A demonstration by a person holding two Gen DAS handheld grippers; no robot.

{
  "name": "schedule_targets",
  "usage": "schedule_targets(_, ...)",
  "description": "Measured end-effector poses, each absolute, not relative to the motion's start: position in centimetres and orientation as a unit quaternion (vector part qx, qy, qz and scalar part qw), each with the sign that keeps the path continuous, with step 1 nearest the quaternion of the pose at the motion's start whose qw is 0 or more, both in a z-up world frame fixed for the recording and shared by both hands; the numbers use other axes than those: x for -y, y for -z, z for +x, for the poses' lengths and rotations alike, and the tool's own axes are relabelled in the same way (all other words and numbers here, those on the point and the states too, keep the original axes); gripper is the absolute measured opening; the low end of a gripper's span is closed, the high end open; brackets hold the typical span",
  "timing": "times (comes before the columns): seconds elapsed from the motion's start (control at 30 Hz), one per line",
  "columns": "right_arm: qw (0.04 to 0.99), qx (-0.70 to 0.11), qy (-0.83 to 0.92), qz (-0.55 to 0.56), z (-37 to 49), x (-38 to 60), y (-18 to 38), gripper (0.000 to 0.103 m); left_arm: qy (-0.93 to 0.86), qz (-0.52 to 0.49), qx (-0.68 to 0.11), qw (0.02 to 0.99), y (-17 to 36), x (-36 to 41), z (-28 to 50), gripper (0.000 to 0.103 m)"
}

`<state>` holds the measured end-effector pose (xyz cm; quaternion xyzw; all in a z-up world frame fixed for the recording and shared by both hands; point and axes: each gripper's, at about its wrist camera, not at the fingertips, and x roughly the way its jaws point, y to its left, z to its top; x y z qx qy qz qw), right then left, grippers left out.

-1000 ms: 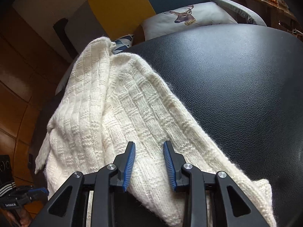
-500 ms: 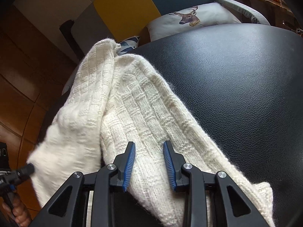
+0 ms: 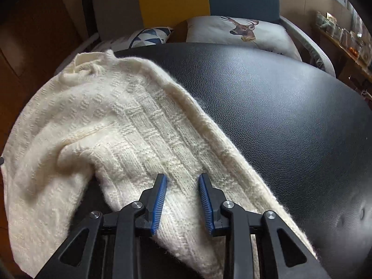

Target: Fold clothes

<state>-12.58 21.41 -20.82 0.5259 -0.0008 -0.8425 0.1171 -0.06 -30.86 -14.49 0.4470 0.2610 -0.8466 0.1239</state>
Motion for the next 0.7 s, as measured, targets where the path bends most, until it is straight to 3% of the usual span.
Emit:
schedule_targets(0.13, 0.112, 0.000, 0.833, 0.542, -13.2, -21.3, 20.0, 0.029, 0.823, 0.481, -0.282, 0.111, 17.5, 31.8, 0.2, 0.006)
schedule_targets(0.23, 0.114, -0.003, 0.834, 0.540, -12.2, -20.7, 18.4, 0.031, 0.835, 0.478, -0.250, 0.108, 16.8, 30.5, 0.4, 0.006)
schedule_targets(0.47, 0.335, -0.022, 0.804, 0.491, -2.4, -11.5, 14.9, 0.030, 0.867, 0.453, -0.181, 0.104, 14.2, 27.3, 0.9, 0.013)
schedule_targets(0.57, 0.375, -0.066, 0.779, 0.497, 1.0, -7.1, 16.3, 0.030, 0.870, 0.453, -0.172, 0.092, 14.1, 25.9, 1.2, 0.019)
schedule_targets(0.7, 0.349, -0.164, 0.756, 0.528, 3.2, -5.0, 19.5, 0.030, 0.869, 0.457, -0.178, 0.062, 14.1, 23.6, 1.6, 0.022)
